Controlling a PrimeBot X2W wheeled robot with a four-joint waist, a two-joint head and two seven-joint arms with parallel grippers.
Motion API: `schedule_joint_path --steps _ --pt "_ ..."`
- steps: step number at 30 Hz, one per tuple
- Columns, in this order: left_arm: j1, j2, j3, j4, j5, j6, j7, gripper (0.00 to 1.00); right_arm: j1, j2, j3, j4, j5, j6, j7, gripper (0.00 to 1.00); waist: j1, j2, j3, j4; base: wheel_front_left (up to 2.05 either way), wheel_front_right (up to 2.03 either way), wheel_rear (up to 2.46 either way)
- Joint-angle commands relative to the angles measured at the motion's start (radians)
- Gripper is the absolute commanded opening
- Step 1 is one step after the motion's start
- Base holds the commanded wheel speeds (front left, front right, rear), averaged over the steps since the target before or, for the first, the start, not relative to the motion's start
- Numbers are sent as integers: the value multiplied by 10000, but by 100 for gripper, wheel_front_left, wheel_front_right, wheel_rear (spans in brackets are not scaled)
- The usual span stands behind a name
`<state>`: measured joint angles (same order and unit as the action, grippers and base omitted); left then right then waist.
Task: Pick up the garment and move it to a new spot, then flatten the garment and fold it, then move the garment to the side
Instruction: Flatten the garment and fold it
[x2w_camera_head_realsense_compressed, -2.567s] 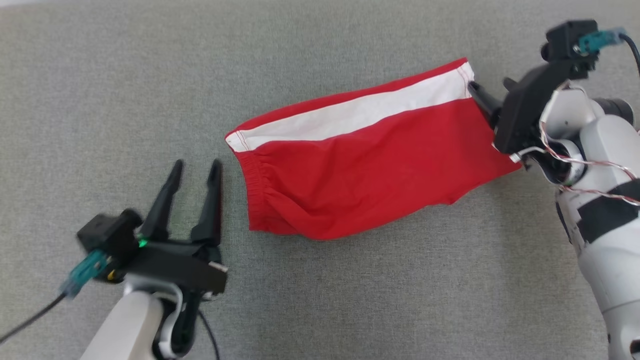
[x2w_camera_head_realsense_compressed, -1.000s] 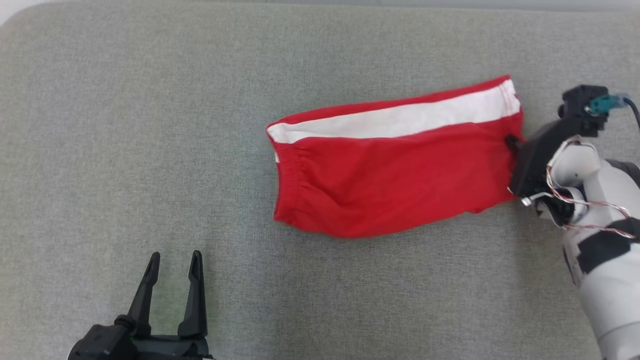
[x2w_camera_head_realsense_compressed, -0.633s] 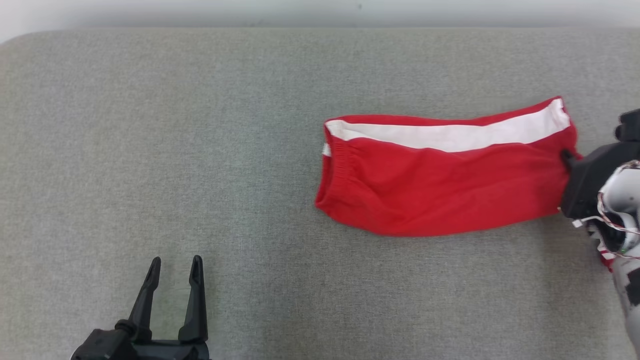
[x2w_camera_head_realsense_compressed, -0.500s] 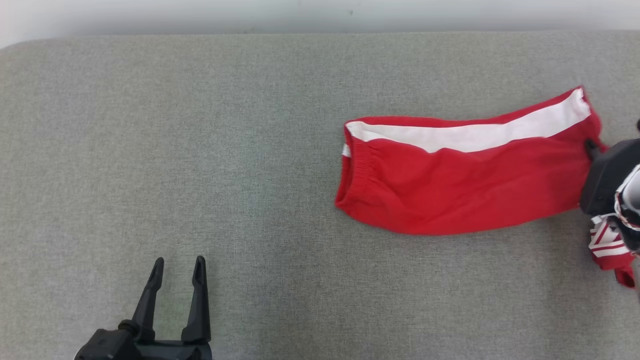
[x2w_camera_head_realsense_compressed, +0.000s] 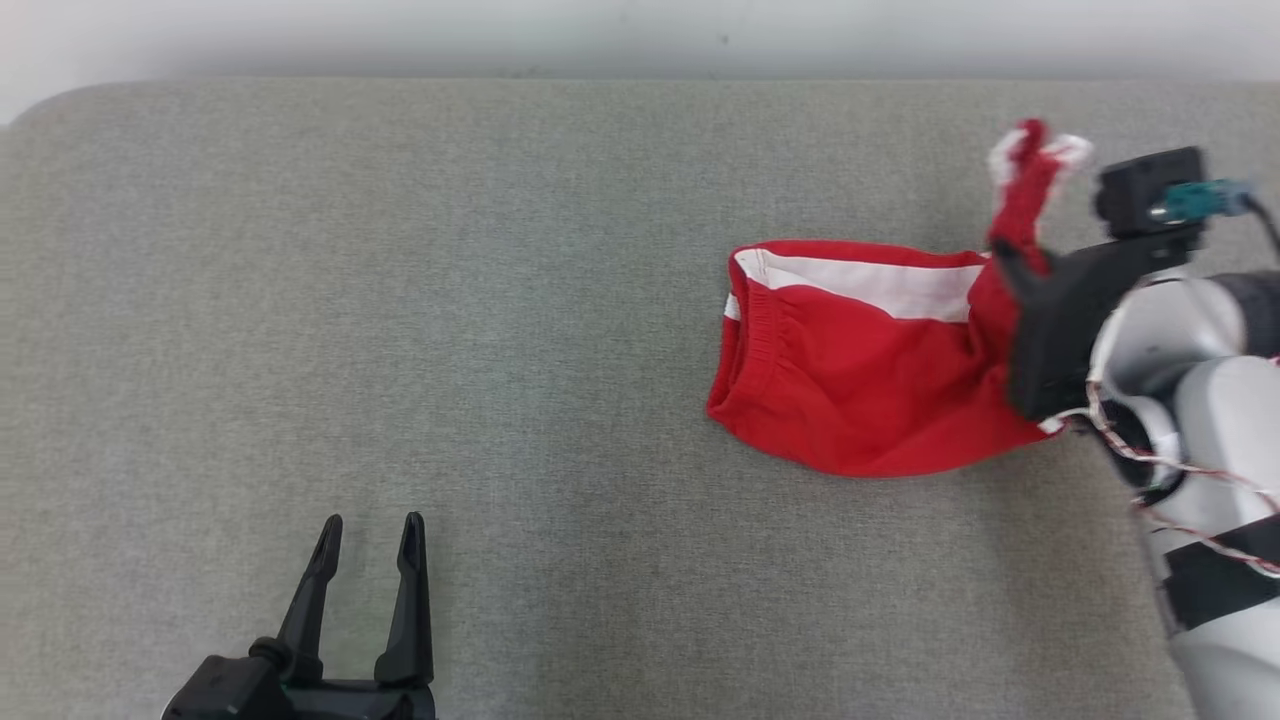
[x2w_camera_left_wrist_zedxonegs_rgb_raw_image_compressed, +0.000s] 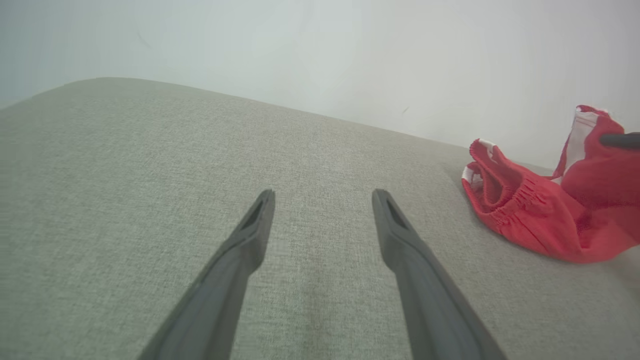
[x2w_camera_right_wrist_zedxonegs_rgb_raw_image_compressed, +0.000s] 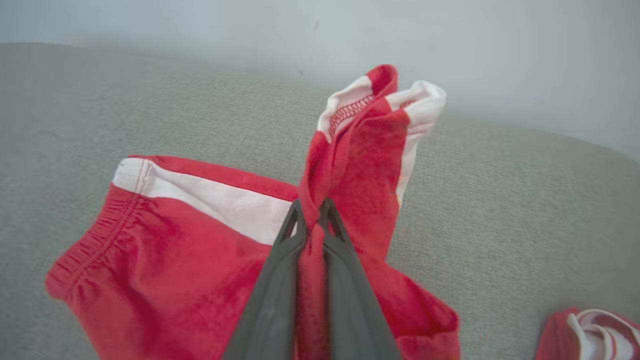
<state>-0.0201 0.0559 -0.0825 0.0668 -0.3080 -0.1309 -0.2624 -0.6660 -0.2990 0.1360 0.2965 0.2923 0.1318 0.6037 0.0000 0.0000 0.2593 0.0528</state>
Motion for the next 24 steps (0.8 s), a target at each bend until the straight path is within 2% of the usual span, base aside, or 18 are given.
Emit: schedule_joint_path --steps 1,10,18,19,20,24 --pt "37 -23 32 -29 -46 10 -28 100 51 37 74 -49 106 -29 36 0 0 0 -63 106 0 0 0" --pt "100 -48 -17 -47 -47 10 -28 100 -123 851 1890 249 740 -29 342 0 0 0 -183 494 0 0 0" --pt "157 -55 -140 3 -115 10 -28 100 -480 1472 2307 1539 621 -29 -114 0 0 0 -227 721 0 0 0" --pt "163 -56 -148 6 -122 10 -28 100 -532 1546 2267 1632 640 -29 -222 24 0 0 -235 741 0 0 0" --pt "169 -57 -151 8 -147 10 -28 100 -565 1627 2174 1737 744 -29 -327 100 0 0 -243 758 0 0 0" --pt "259 -59 -83 5 -199 10 -28 100 -635 1941 1615 1527 1676 -29 -951 100 0 0 -371 712 0 0 0"
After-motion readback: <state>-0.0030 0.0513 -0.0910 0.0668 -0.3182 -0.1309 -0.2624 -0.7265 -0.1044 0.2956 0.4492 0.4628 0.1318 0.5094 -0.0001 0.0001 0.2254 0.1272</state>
